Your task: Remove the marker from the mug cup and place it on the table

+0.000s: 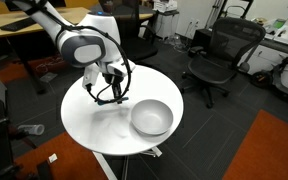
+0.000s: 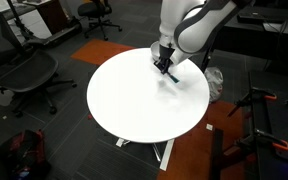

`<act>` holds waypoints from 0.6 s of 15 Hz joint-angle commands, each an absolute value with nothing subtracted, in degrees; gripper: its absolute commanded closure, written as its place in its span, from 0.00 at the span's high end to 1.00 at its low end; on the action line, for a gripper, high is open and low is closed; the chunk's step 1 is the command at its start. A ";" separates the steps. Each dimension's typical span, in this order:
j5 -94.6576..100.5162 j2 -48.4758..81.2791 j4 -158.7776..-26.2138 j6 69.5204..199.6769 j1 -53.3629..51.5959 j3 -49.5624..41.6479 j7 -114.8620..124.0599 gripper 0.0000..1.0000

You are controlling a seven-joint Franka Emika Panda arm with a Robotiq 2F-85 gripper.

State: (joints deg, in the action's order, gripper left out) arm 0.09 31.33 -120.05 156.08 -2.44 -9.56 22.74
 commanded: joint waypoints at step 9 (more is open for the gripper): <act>0.50 31.64 -118.43 156.10 -4.69 -11.55 23.72 0.82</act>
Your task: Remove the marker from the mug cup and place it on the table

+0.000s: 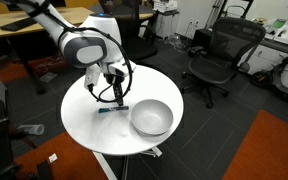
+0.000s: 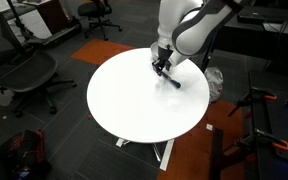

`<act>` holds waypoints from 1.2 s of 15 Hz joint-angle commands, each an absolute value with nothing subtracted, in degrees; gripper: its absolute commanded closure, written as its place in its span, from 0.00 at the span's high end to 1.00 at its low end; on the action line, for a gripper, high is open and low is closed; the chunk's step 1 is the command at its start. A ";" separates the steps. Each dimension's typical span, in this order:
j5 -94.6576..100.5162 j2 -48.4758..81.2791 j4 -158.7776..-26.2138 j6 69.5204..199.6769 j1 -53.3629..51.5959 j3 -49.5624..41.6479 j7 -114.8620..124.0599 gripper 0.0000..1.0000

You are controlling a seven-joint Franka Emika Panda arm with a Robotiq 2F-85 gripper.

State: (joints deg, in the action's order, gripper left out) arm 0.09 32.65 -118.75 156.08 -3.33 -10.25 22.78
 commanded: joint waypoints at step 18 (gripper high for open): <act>4.80 15.66 -118.96 139.13 -3.95 -10.66 23.70 1.00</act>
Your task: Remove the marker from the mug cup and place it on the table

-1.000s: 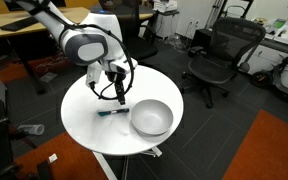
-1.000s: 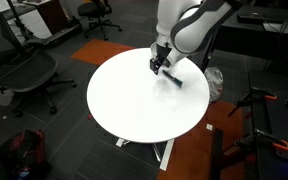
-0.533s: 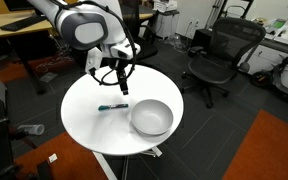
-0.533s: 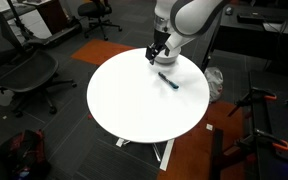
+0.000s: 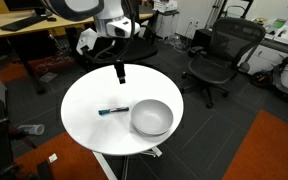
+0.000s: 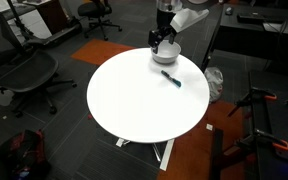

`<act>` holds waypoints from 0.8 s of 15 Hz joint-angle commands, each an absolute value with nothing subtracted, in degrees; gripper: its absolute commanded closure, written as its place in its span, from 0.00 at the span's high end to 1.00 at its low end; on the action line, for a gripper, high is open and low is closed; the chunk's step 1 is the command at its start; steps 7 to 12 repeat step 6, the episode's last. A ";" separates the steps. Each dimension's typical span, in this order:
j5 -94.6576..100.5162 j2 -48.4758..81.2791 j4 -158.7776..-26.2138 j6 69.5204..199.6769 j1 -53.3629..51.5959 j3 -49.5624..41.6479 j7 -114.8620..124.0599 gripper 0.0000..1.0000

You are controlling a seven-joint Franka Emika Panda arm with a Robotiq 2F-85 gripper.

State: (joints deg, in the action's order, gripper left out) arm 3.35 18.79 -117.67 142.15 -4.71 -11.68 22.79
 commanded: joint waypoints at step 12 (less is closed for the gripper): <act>4.03 17.84 -117.60 140.34 -2.96 -9.77 23.15 1.00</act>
